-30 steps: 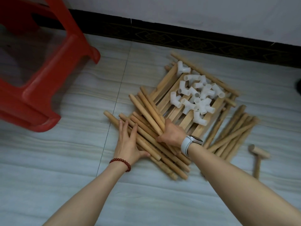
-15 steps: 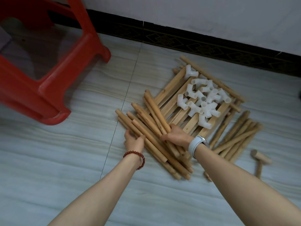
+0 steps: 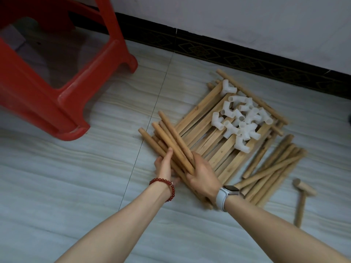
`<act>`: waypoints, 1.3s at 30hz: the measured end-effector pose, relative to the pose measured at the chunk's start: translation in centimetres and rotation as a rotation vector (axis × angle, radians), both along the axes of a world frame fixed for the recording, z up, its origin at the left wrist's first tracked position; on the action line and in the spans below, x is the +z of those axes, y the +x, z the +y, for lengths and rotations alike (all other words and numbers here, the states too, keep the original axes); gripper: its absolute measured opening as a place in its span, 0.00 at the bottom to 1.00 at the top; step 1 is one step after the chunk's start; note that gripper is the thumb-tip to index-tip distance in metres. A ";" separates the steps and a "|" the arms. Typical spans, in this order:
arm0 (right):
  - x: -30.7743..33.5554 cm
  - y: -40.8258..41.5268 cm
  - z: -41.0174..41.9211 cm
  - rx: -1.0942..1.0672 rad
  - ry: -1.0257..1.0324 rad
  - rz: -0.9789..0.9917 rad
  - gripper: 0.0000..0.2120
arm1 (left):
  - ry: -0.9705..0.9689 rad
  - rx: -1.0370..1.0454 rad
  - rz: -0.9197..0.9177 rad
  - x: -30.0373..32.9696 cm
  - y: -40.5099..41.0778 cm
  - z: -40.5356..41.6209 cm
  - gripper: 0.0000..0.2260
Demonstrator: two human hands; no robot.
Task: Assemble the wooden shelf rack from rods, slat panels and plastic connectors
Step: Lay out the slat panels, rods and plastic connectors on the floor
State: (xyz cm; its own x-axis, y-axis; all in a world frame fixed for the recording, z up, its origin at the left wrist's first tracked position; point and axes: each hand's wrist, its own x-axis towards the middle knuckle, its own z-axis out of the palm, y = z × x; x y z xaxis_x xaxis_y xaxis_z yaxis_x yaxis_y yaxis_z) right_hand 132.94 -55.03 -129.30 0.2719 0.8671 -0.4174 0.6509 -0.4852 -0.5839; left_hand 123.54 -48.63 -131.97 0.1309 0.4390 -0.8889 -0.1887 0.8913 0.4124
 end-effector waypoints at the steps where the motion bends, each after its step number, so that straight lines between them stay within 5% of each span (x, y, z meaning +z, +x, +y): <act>1: 0.0 -0.4 0.1 0.021 0.007 0.017 0.25 | 0.000 0.000 -0.028 0.3 -0.3 0.2 0.23; 6: 0.5 -3.2 1.5 0.130 0.045 0.140 0.32 | 0.063 -0.028 -0.223 0.7 -2.5 1.2 0.19; 11: -0.2 -7.3 4.2 0.215 -0.017 0.223 0.31 | 0.206 0.016 -0.162 -0.1 -7.3 2.7 0.17; 16: -1.4 -14.7 6.1 0.332 -0.048 0.384 0.42 | 0.322 -0.061 0.277 -0.5 -15.3 3.7 0.16; 23: -2.9 -18.2 6.3 0.358 0.023 0.268 0.29 | 0.499 -0.585 0.970 -1.1 -20.6 4.2 0.35; 28: -3.1 -16.4 5.9 0.421 0.023 0.312 0.23 | 0.623 -0.684 0.974 -0.8 -20.1 5.1 0.45; 32: -3.4 -15.0 6.1 0.253 -0.068 0.429 0.19 | 0.613 -0.761 0.961 -0.3 -20.1 5.2 0.56; 39: -4.4 -15.8 8.3 -0.015 -0.118 0.400 0.20 | 0.647 -0.983 0.987 0.5 -21.0 4.7 0.48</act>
State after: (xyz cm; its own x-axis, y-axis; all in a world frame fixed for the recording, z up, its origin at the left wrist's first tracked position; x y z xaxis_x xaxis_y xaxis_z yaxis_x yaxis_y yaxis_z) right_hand 117.10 -46.68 -133.68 0.0807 0.8040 -0.5891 0.3765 -0.5718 -0.7289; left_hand 102.56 -43.96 -131.43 0.0825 0.8678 -0.4900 0.9215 0.1208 0.3691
